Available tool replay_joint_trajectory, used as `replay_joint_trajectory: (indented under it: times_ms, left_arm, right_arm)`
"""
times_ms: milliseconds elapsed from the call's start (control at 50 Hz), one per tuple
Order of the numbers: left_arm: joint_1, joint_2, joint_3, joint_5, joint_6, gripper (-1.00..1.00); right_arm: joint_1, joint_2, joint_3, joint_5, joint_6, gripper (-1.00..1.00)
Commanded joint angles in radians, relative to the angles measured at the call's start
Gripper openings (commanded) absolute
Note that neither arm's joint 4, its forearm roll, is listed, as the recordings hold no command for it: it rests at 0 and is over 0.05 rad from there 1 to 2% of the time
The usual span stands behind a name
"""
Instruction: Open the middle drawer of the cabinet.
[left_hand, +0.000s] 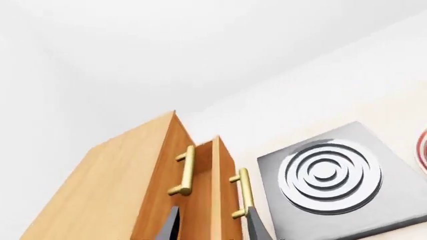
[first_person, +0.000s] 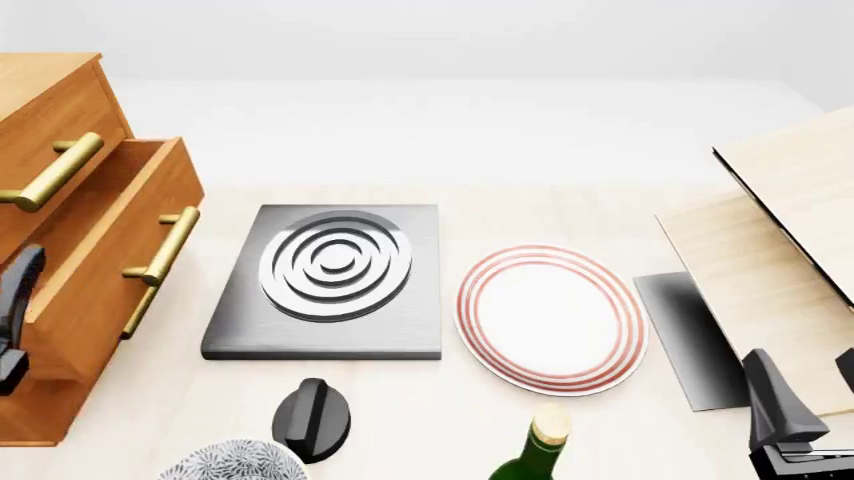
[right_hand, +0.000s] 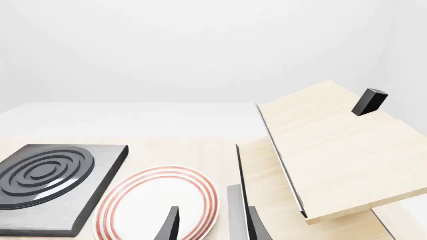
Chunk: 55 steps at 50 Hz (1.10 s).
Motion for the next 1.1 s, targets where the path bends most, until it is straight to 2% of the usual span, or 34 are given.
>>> replay_joint_trajectory:
  times_ms: [20, 60, 80, 120, 160, 200, 240, 320, 360, 440, 460, 500, 540, 640, 760, 940, 1100]
  left_arm:
    - [0.048, 0.142, -0.181, 0.170, -0.167, 1.00]
    - [0.047, 0.148, -0.181, 0.168, -0.160, 1.00]
    - [0.045, 0.176, -0.195, 0.181, -0.193, 1.00]
    - [0.043, 0.194, -0.202, 0.192, -0.196, 1.00]
    - [0.022, 0.255, -0.223, 0.209, -0.275, 1.00]
    - [0.047, 0.272, -0.222, 0.198, -0.280, 1.00]
    - [0.025, 0.320, -0.225, 0.201, -0.335, 1.00]
    - [0.042, 0.356, -0.220, 0.182, -0.327, 1.00]
    - [0.037, 0.408, -0.223, 0.179, -0.365, 1.00]
    - [0.056, 0.465, -0.222, 0.166, -0.393, 1.00]
    - [0.069, 0.475, -0.220, 0.155, -0.381, 1.00]
    - [0.047, 0.515, -0.218, 0.155, -0.427, 1.00]
    - [0.072, 0.517, -0.214, 0.144, -0.410, 1.00]
    - [0.095, 0.558, -0.208, 0.125, -0.427, 1.00]
    - [0.156, 0.599, -0.195, 0.095, -0.408, 1.00]
    - [0.140, 0.640, -0.167, 0.060, -0.461, 1.00]
    - [0.130, 0.670, -0.114, 0.003, -0.456, 1.00]
  right_arm:
    - [0.000, 0.000, 0.000, 0.000, 0.000, 1.00]
    - [0.000, 0.000, 0.000, 0.000, 0.000, 1.00]
    - [0.000, 0.000, 0.000, 0.000, 0.000, 1.00]
    - [0.000, 0.000, 0.000, 0.000, 0.000, 1.00]
    - [0.000, 0.000, 0.000, 0.000, 0.000, 1.00]
    - [0.000, 0.000, 0.000, 0.000, 0.000, 1.00]
    - [0.000, 0.000, 0.000, 0.000, 0.000, 1.00]
    - [0.000, 0.000, 0.000, 0.000, 0.000, 1.00]
    - [0.000, 0.000, 0.000, 0.000, 0.000, 1.00]
    - [0.000, 0.000, 0.000, 0.000, 0.000, 1.00]
    - [0.000, 0.000, 0.000, 0.000, 0.000, 1.00]
    - [0.000, 0.000, 0.000, 0.000, 0.000, 1.00]
    - [0.000, 0.000, 0.000, 0.000, 0.000, 1.00]
    - [0.000, 0.000, 0.000, 0.000, 0.000, 1.00]
    - [0.000, 0.000, 0.000, 0.000, 0.000, 1.00]
    - [0.000, 0.000, 0.000, 0.000, 0.000, 1.00]
    - [0.000, 0.000, 0.000, 0.000, 0.000, 1.00]
